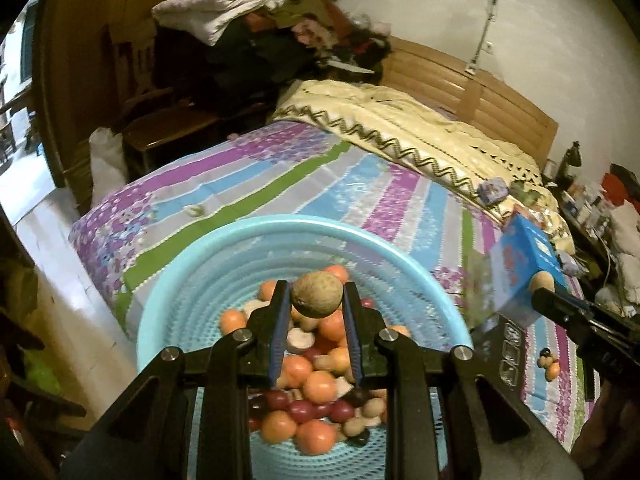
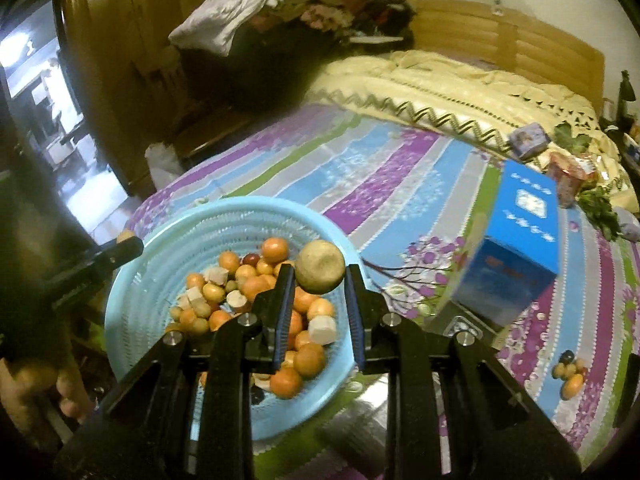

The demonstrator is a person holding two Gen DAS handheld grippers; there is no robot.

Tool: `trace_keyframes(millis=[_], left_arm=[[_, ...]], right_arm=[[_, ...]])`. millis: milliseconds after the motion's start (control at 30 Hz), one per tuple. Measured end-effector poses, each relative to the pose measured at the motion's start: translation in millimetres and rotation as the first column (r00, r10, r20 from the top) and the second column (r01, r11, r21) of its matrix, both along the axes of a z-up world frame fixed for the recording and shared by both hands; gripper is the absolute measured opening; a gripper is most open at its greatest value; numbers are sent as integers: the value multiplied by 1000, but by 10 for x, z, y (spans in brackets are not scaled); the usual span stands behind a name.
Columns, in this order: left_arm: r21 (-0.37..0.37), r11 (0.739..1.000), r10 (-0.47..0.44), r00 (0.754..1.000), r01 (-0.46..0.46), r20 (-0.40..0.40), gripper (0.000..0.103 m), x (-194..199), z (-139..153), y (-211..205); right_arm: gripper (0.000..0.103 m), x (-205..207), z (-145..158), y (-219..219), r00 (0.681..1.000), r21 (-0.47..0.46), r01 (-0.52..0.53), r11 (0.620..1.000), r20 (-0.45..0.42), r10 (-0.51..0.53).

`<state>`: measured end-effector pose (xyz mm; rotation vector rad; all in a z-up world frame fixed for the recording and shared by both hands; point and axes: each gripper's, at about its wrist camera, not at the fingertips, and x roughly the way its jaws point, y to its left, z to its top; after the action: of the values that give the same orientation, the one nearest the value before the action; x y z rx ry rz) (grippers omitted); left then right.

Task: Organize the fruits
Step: 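Lift and carry both held tan fruits over the light-blue basket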

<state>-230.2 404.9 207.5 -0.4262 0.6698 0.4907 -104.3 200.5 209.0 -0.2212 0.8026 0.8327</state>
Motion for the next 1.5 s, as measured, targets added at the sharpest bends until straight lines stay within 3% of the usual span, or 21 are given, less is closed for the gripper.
trace_keyframes(millis=[467,1500], left_arm=[[-34,999,29,999,-29,-22,26,-67,-178,250],[-41,999,23,999,-24,-30,26,-55,-261,250]], right_arm=[[26,-29,-113,249,998,-37,-44,998,-49,42],[26,-28,-170,330,996,-41,-60,997,-74,57]])
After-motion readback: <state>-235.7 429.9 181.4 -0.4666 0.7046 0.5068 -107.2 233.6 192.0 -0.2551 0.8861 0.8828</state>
